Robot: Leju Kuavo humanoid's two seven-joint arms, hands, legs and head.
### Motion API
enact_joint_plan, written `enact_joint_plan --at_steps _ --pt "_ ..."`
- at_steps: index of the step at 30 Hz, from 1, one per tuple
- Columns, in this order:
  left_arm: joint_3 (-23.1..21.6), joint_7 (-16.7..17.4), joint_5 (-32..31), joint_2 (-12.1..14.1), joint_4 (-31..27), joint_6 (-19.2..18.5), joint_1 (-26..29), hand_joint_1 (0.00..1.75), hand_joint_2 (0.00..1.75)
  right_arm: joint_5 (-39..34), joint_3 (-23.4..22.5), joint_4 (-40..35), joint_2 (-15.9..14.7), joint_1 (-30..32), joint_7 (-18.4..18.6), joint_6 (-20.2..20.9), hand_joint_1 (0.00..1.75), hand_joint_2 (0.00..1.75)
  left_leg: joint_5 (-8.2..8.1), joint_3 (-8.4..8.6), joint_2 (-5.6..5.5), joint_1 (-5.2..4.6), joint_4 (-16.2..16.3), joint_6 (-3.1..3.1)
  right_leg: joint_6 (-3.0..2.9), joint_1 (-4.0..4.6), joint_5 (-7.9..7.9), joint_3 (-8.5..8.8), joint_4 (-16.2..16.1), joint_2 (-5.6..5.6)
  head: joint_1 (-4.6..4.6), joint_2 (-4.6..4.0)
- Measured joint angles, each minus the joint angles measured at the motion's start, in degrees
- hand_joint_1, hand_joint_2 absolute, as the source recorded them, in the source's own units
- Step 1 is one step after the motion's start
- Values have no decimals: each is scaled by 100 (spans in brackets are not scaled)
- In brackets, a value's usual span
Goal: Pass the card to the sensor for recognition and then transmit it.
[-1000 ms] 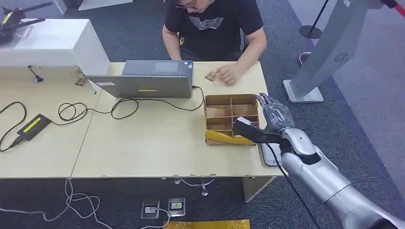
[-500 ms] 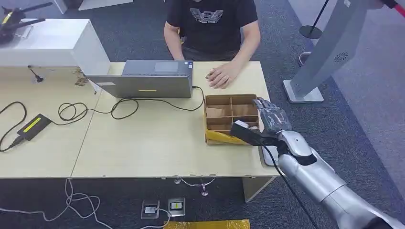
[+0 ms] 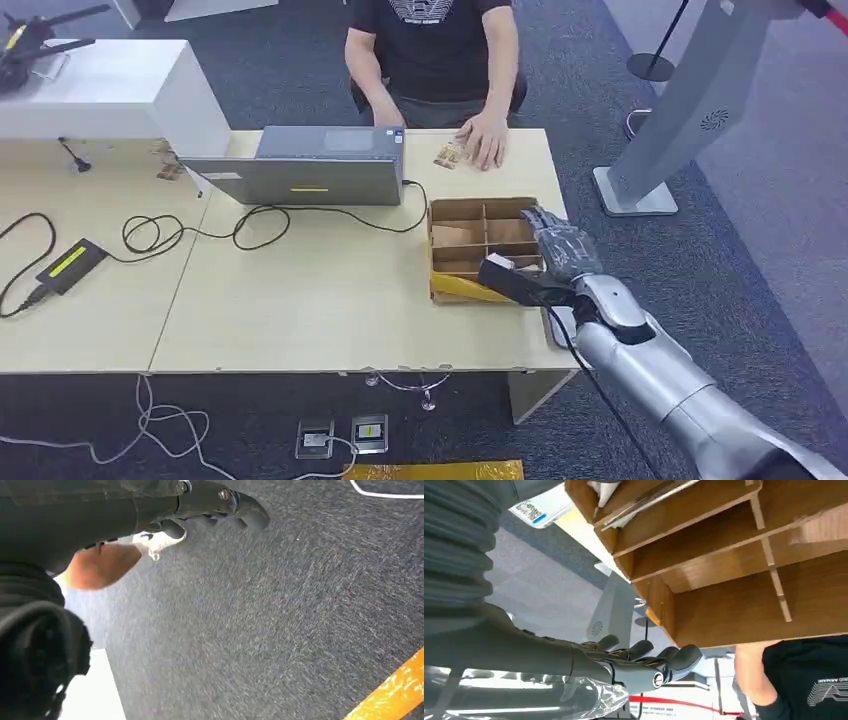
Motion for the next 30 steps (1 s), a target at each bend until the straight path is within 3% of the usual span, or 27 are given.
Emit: enact_joint_plan --at_steps 12,13,14,15,30 --pt "-502 -188 -528 15 -2 -216 -18 0 0 -203 166 148 41 -9 87 -94 0 175 0 3 2 0 0 0 0 0 0 0 0 2 0 0" --pt "-533 -190 -546 15 -2 -227 -21 0 0 -229 179 157 39 -9 101 -107 28 175 0 3 3 0 0 0 0 0 0 0 0 3 0 0" --pt "-573 -192 -575 17 -2 -238 -24 0 0 -253 190 168 28 -9 105 -116 162 175 0 3 3 0 0 0 0 0 0 0 0 3 0 0" --pt "-614 -199 -590 20 -2 -249 -26 0 0 -273 197 173 20 -9 105 -118 175 175 0 3 3 0 0 0 0 0 0 0 0 3 0 0" --pt "-968 -299 -771 55 -2 -323 -45 0 0 -339 372 201 -53 -41 92 -120 175 175 0 4 4 0 0 0 0 0 0 0 0 4 0 0"
